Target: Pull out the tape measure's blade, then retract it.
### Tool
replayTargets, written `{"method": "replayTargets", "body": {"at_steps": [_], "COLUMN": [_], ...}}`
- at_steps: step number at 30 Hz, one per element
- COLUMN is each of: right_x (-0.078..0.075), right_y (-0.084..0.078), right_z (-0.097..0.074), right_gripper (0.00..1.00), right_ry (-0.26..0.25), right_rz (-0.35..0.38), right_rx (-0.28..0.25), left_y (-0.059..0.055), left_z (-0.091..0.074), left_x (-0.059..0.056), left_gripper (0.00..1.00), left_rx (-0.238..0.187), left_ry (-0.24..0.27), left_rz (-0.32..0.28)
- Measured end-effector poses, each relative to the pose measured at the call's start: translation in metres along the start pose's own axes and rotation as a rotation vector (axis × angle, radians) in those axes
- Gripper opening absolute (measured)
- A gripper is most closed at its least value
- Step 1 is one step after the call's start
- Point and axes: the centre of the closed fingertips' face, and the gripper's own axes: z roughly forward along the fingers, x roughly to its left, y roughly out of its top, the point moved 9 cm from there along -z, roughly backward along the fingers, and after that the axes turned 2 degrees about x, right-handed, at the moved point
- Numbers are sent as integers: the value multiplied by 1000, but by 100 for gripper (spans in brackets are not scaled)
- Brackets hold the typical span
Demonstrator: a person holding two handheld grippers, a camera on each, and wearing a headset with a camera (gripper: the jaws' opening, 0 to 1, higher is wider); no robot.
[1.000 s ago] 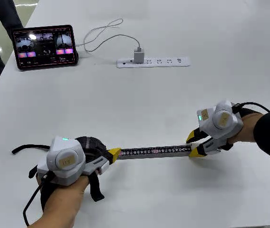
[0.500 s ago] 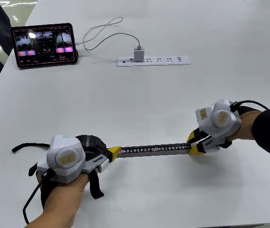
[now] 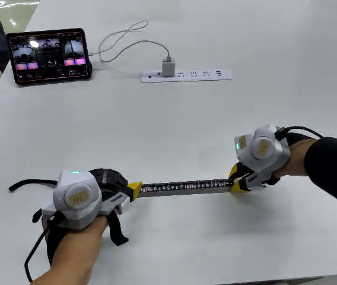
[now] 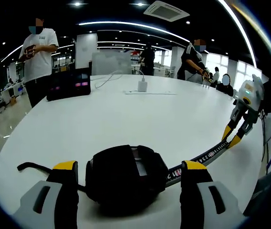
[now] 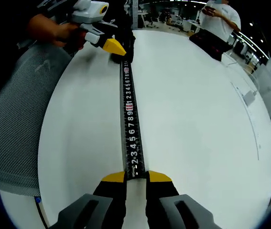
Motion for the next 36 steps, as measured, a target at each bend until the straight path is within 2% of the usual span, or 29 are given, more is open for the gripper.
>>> {"method": "replayTargets", "body": {"at_steps": [3,7,10,14,23,26,29,32,36], "right_x": [0,-1,1,-1,-1,-1,0,-1,-1], "right_y": [-1,0,1,1,0,0,-1,-1,-3], "right_z": [-1,-1,-1,-1,0,0,0,0,0], "right_gripper": [11,11,11,11,11,11,10,10,9], "right_ry": [-4,0,-4,-1,-3,-9,-10,-9,-1], "right_rz": [8,29,3,49,72,118,99,90,61], "right_rx": [-1,1,16,16,13,12,6,1,-11], "left_y": [0,0,0,0,0,0,1,2,1], "left_z": [0,0,0,-1,-1,-2,-1,-1,0], "left_x": [1,3,2,2,1,0,0,0,1], "left_gripper": [80,70,69,65,64,63,62,62,61], "left_rx": [-1,5,6,9,10,23,31,43,36], "left_ry": [13,30,24,26,29,31,25,28,22], "left_rz": [6,-14,-13,-13,0,7,31,31,39]}}
